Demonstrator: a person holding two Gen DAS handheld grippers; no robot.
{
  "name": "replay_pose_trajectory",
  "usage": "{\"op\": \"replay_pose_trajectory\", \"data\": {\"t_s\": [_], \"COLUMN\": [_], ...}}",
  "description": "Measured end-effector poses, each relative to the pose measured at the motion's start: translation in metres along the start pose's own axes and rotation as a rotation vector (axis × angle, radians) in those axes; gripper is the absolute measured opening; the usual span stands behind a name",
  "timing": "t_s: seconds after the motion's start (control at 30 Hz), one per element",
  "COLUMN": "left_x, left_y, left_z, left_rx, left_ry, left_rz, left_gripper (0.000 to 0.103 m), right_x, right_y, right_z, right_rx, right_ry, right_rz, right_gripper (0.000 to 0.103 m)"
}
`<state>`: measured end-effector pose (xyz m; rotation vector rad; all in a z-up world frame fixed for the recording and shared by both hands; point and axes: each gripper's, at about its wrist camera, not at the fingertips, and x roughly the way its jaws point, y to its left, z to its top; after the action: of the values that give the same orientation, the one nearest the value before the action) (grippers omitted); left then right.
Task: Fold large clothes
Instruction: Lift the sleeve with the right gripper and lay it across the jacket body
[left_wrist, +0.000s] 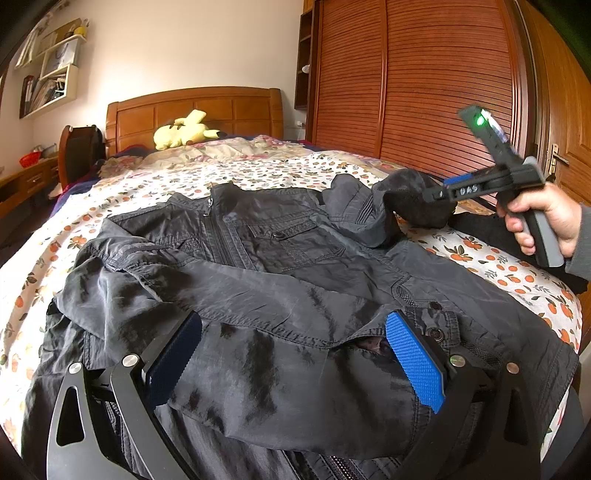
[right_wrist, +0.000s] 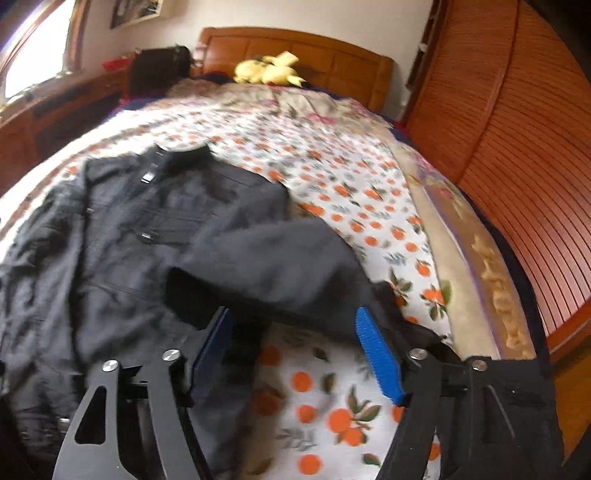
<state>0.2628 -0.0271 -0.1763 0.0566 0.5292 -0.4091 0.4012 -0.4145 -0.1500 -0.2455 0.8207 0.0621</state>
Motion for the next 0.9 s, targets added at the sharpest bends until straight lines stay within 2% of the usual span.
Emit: {"op": "replay_pose_trajectory", "data": {"t_s": [0.23, 0.37, 0.43, 0.47, 0.5, 0.53, 0.73, 0.9], "left_x": [0.001, 0.000, 0.000, 0.001, 0.000, 0.000, -0.008, -0.023], "left_y": [0.001, 0.001, 0.002, 0.002, 0.003, 0.003, 0.003, 0.005], "left_z": [-0.001, -0.001, -0.001, -0.001, -0.002, -0.002, -0.002, -0.003], "left_rx": [0.000, -0.001, -0.002, -0.003, -0.004, -0.005, 0.003, 0.010], "left_ry": [0.002, 0.001, 0.001, 0.001, 0.001, 0.001, -0.009, -0.017], "left_rz": [0.001, 0.002, 0.001, 0.001, 0.001, 0.002, 0.004, 0.008], "left_gripper": [0.101, 0.101, 0.101, 0.101, 0.101, 0.101, 0.101, 0.101], "right_x": [0.042, 0.057, 0.062, 0.065, 0.066, 0.065, 0.024, -0.019], "right_y": [-0.011, -0.012, -0.011, -0.013, -0.015, -0.018, -0.019, -0.009], "right_z": [-0.012, -0.010, -0.009, -0.008, -0.007, -0.006, 0.011, 0.026], "right_rx": [-0.013, -0.016, -0.024, -0.019, -0.006, 0.004, 0.019, 0.007], "right_ry": [0.077, 0.089, 0.099, 0.108, 0.112, 0.107, -0.016, -0.114], "right_rz": [-0.069, -0.102, -0.132, -0.130, -0.114, -0.119, -0.171, -0.169], "right_gripper": [0.071, 0.070, 0.050, 0.029, 0.013, 0.005, 0.002, 0.002]}}
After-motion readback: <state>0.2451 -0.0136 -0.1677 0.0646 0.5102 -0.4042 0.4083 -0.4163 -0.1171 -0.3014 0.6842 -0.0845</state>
